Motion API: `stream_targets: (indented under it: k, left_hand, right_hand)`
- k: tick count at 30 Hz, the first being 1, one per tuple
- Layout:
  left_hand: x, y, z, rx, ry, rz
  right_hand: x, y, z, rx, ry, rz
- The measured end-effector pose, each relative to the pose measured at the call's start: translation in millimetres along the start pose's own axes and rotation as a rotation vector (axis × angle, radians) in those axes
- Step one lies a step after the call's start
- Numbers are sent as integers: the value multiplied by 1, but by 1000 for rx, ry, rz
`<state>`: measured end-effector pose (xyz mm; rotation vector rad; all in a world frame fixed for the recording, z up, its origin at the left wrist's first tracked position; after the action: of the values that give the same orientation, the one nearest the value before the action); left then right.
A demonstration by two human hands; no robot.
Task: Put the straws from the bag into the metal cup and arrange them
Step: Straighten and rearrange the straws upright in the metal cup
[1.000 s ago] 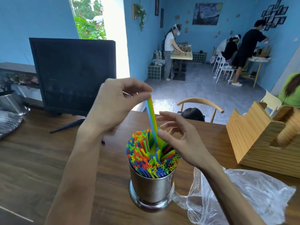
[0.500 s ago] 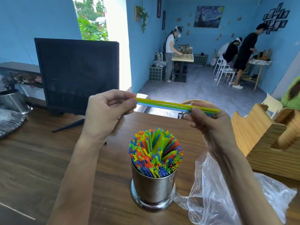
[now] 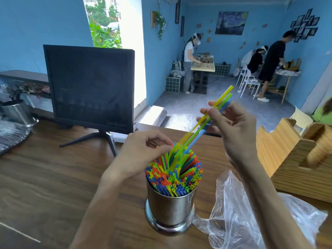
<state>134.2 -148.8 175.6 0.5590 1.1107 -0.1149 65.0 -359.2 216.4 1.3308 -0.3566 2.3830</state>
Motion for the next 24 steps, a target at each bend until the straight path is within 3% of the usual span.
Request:
stream_targets:
  k: [5, 10, 15, 24]
  left_hand:
    - [14, 8, 7, -97, 43, 10]
    - [16, -8, 13, 23, 84, 88]
    - [2, -10, 18, 126, 74, 329]
    - [-18, -23, 28, 93, 11, 706]
  right_hand:
    - [-23, -18, -16, 116, 52, -272]
    - [-43, -31, -33, 218, 135, -549]
    - [-48, -27, -34, 236, 145, -738]
    - [-61, -22, -35, 297, 38, -662]
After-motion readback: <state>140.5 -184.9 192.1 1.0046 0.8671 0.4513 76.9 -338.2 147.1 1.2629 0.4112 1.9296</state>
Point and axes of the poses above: each hand's wrist, its own z-axis towards the middle knuckle, its own y-axis out of the back of the hand, x = y × z, the point moved 6 cm from there along z, towards the middle knuckle, and after that the axes turned 9 degrees about -z, right-handed, at the moved point
